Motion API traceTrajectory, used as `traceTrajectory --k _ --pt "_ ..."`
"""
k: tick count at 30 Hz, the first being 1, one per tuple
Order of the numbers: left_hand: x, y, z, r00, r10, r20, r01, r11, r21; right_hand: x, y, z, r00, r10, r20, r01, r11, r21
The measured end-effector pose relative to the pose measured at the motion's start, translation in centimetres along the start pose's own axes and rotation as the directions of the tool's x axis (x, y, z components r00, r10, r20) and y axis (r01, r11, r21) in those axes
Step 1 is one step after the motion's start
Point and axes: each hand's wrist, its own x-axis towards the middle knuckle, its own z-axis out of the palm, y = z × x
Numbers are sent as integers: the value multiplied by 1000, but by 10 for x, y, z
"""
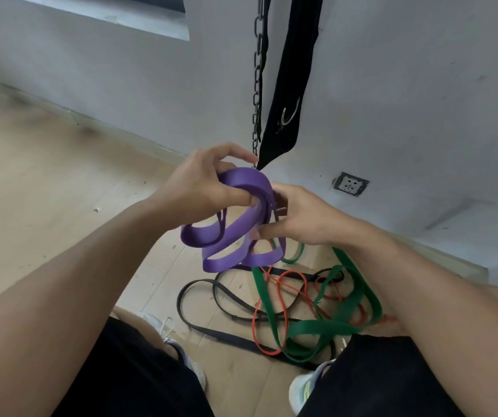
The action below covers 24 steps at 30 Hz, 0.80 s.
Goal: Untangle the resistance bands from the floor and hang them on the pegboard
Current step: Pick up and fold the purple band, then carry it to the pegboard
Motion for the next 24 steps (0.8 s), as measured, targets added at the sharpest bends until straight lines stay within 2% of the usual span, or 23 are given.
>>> traceTrajectory --k 5,8,10,14,17,24 --pt "1 -2 -6 1000 10 -25 -12 999 -49 3 -3 -1 994 20 -108 -19 1000 10" --pt "4 -8 -5 999 48 -2 -47 988 146 -1 -5 -7 986 46 -162 -45 999 12" --pt "8 -16 -4 999 11 33 -18 975 222 -4 -7 -12 983 49 -177 -48 999 13" --pt "11 -25 13 997 13 77 -44 905 424 -7 -13 -19 971 58 -231 -43 997 68" --pt "13 -24 23 996 47 76 -75 907 415 -7 -15 -22 964 53 -259 -21 992 125" --pt "14 -21 22 996 92 6 -91 974 207 -8 -12 -31 967 41 -251 -14 994 110"
